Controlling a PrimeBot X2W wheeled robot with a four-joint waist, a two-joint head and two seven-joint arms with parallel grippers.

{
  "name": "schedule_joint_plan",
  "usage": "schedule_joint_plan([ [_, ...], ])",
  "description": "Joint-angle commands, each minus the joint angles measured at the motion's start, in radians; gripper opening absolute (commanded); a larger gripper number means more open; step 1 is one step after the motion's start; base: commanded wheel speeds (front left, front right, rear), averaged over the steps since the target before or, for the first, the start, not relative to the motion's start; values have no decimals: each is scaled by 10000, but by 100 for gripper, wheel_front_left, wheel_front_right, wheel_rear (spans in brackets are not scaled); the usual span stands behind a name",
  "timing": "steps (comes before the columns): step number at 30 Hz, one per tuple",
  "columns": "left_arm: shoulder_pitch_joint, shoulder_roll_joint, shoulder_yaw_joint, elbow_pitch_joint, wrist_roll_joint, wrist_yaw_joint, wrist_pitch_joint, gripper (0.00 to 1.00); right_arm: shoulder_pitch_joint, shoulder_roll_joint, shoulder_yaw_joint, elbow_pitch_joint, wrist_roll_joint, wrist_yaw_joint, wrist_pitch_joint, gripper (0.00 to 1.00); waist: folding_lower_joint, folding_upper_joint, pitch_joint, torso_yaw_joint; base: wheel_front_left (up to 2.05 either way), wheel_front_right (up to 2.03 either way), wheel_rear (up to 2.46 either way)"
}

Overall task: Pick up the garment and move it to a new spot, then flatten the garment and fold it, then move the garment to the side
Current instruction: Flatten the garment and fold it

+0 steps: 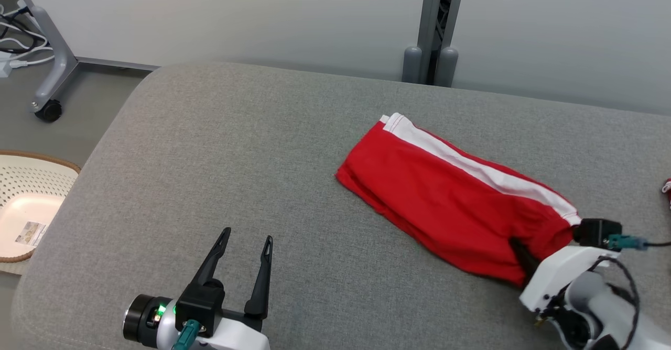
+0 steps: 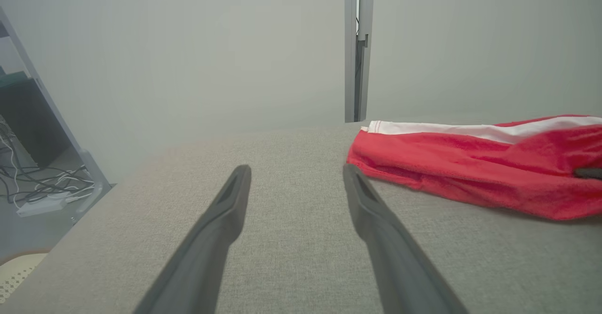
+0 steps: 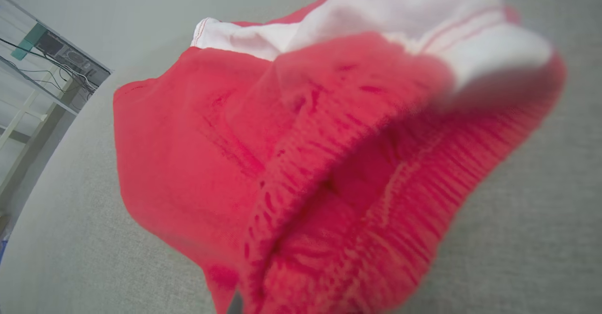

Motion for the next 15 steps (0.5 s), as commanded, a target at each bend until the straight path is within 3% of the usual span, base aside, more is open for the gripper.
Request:
schedule_joint_plan([
  [1, -138, 40, -4, 12, -56, 67, -34, 100, -126, -250, 108, -54, -67, -6, 115, 0, 0, 0, -7, 10, 0, 0, 0],
  [6, -165, 38, -64, 72, -84, 82, -34, 100, -753, -1926, 1257, -40, -697, -7, 1047, 0, 0, 0, 28, 72, 0, 0, 0],
  [15, -295, 40, -308, 147, -146, 74, -34, 100, -2293, -3454, 2858, 864, -1865, -7, 1907, 0, 0, 0, 372, 253, 0, 0, 0],
])
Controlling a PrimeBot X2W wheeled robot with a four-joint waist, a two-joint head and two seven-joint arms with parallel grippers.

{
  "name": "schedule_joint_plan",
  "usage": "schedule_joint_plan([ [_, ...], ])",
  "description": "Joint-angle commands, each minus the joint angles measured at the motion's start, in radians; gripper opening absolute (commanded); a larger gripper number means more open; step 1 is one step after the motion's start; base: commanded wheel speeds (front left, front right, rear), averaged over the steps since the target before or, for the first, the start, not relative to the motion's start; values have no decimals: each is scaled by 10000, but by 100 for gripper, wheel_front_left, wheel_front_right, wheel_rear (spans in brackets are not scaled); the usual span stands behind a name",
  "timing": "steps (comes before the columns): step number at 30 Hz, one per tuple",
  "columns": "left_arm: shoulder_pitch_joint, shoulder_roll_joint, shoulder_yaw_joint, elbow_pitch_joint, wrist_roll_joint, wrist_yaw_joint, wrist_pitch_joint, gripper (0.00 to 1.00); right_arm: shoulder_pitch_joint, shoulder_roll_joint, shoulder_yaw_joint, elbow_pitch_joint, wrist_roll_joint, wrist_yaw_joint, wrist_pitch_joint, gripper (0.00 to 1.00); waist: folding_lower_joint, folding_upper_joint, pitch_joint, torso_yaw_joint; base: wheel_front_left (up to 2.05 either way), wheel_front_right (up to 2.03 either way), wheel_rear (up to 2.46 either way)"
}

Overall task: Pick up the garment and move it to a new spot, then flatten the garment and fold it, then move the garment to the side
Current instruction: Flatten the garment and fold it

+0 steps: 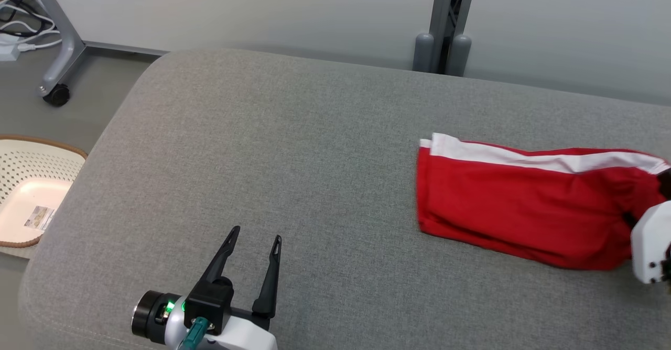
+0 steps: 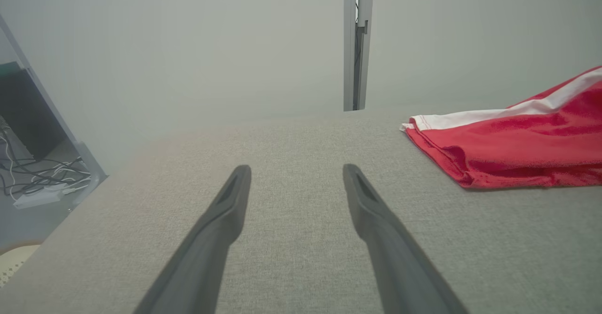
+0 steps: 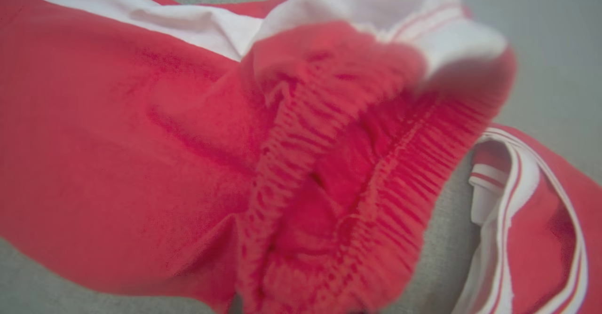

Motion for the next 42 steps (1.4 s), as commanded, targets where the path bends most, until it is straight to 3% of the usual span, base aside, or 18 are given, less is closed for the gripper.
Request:
schedule_joint_plan([
  [1, -185, 43, -20, 12, -54, 3, -34, 100, -211, -166, 146, 159, -140, -9, 93, 0, 0, 0, 79, 62, 0, 0, 0],
  [6, -305, 40, -195, 41, -118, 74, -34, 100, -911, -306, 831, 877, -655, -9, 383, 0, 0, 0, 255, 198, 0, 0, 0],
  [14, -375, 43, -364, 131, -259, 211, -34, 100, -1488, 267, 1248, 1310, -574, -9, 601, 0, 0, 0, 170, 301, 0, 0, 0],
  [27, -178, 46, -536, 236, -528, 288, -34, 100, -1784, 1101, 2047, 880, -155, -8, 1546, 0, 0, 0, -397, 270, 0, 0, 0],
  [42, -210, 40, -838, 122, -910, 434, -34, 100, -2357, 1653, 2298, 842, 834, -8, 2446, 0, 0, 0, -33, 1102, 0, 0, 0],
])
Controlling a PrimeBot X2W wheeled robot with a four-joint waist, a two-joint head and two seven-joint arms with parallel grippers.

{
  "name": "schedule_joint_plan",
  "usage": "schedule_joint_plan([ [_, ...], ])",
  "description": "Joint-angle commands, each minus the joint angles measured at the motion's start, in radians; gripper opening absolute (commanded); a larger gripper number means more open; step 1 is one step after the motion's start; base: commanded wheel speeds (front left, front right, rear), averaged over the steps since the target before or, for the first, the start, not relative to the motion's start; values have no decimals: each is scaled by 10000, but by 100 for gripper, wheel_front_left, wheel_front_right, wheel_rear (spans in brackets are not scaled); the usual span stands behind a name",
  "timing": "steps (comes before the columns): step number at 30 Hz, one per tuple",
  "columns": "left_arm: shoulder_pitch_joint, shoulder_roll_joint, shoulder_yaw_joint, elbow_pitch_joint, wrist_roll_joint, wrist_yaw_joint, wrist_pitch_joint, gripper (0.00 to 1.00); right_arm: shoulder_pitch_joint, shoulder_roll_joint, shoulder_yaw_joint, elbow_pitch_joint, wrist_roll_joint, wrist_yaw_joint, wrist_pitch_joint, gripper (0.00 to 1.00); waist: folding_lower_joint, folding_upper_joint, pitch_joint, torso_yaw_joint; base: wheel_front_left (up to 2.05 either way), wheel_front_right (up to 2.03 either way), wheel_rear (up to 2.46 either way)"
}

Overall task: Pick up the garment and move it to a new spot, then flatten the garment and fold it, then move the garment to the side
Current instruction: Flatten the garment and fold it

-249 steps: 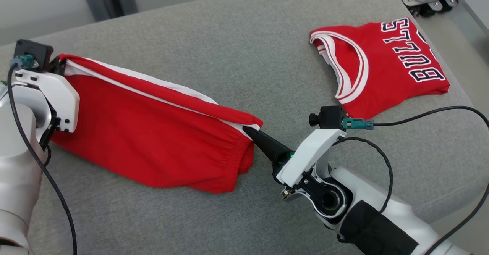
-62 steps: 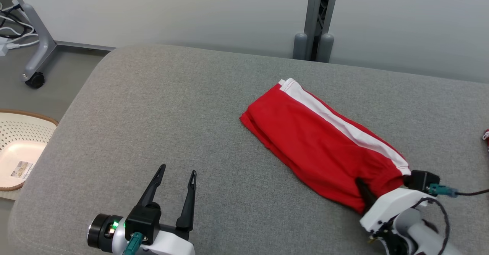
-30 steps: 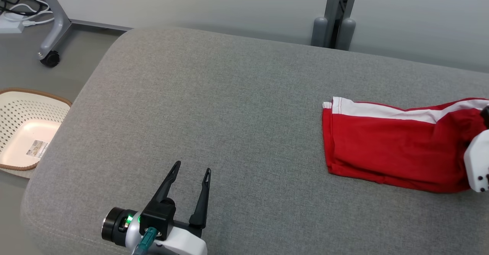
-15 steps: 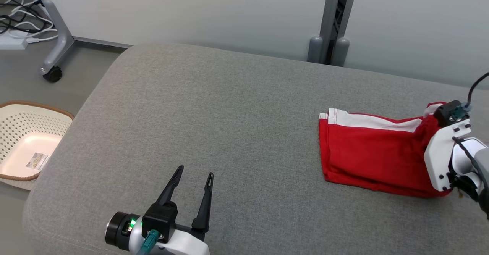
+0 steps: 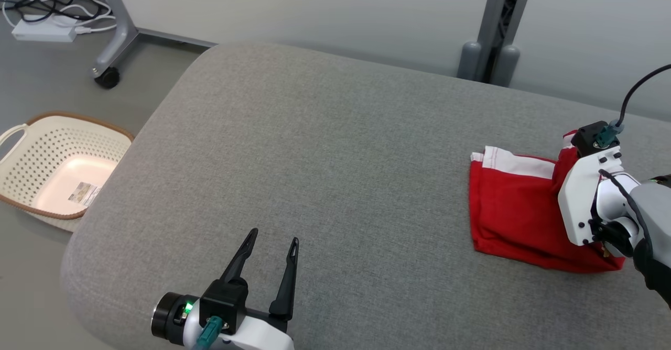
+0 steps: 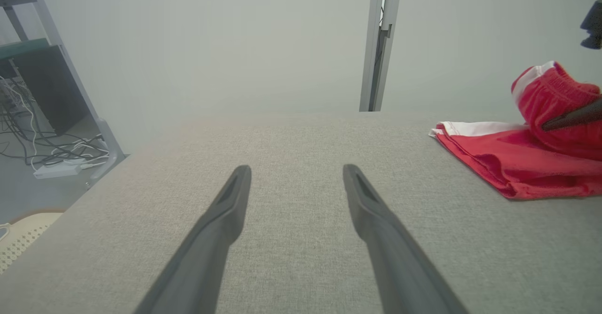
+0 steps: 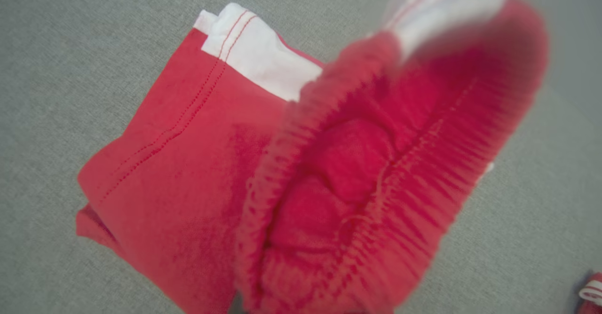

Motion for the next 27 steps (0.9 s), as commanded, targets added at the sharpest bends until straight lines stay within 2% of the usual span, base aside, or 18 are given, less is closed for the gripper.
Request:
schedule_joint_plan([
  [1, -74, 36, -44, -54, -85, 80, -34, 100, -138, 30, 76, 109, 39, -6, 80, 0, 0, 0, 150, 160, 0, 0, 0],
  [11, -238, 41, -253, -35, -293, 207, -34, 100, -84, 411, 322, 197, 223, -6, 255, 0, 0, 0, 392, 557, 0, 0, 0],
  [18, -283, 38, -405, -81, -359, 285, -34, 100, -67, 435, 456, 362, 264, -6, 360, 0, 0, 0, 493, 680, 0, 0, 0],
  [19, -288, 38, -418, -85, -364, 301, -34, 100, -84, 442, 466, 414, 248, -6, 327, 18, 0, 0, 502, 686, 0, 0, 0],
  [20, -294, 39, -427, -90, -368, 312, -34, 100, -122, 460, 477, 418, 188, -6, 188, 82, 0, 0, 516, 687, 0, 0, 0],
  [21, -298, 39, -430, -93, -375, 304, -34, 100, -132, 481, 443, 508, 261, -6, 185, 100, 0, 0, 527, 682, 0, 0, 0],
  [27, -287, 39, -446, -28, -423, 308, -34, 100, -255, 675, 480, 583, 300, -6, -53, 100, 0, 0, 505, 628, 0, 0, 0],
])
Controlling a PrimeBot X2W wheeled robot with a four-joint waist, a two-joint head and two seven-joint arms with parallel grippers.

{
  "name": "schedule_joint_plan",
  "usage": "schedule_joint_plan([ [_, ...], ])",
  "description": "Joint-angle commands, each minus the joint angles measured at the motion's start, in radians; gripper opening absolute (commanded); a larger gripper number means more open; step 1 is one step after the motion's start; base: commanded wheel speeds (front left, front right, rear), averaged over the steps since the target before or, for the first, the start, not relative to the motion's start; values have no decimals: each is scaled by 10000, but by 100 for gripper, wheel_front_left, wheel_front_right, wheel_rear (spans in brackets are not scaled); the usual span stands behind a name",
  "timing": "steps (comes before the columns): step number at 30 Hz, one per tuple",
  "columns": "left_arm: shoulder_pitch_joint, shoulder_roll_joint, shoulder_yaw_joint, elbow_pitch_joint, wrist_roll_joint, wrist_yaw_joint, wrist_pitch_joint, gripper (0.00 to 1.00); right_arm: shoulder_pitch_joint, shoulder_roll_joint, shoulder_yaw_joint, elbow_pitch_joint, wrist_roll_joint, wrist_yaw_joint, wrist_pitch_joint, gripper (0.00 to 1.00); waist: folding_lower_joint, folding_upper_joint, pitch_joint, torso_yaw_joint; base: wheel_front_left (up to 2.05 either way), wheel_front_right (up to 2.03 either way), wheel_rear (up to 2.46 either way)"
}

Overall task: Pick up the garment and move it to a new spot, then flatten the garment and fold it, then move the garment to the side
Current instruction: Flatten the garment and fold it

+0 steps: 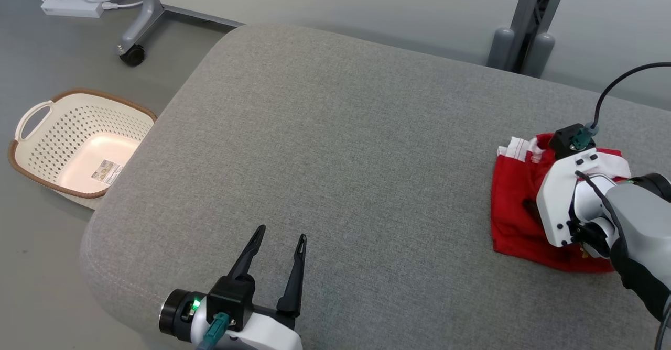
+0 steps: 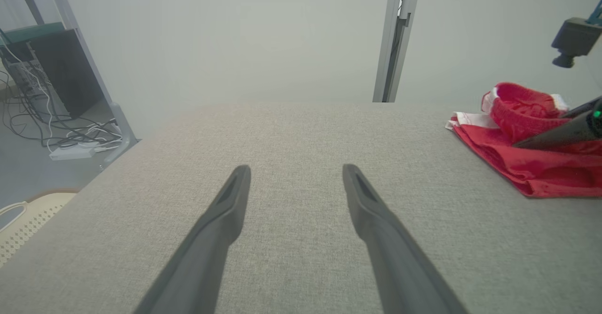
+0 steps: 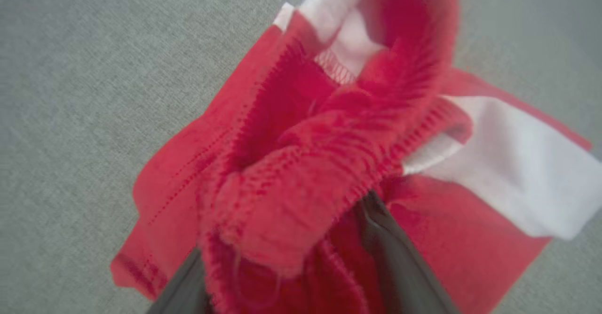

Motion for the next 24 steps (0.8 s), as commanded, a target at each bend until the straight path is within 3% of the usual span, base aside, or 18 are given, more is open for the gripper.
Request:
schedule_joint_plan([
  [1, -90, 40, 12, 17, -39, 10, -34, 100, -133, -4, 12, -2, 61, -6, -89, 100, 0, 0, -22, -17, 0, 0, 0],
  [24, 37, 41, 69, 149, -1, -30, -35, 100, -186, 854, 198, -240, -81, -6, -431, 100, 0, 0, -334, -25, 0, 0, 0],
])
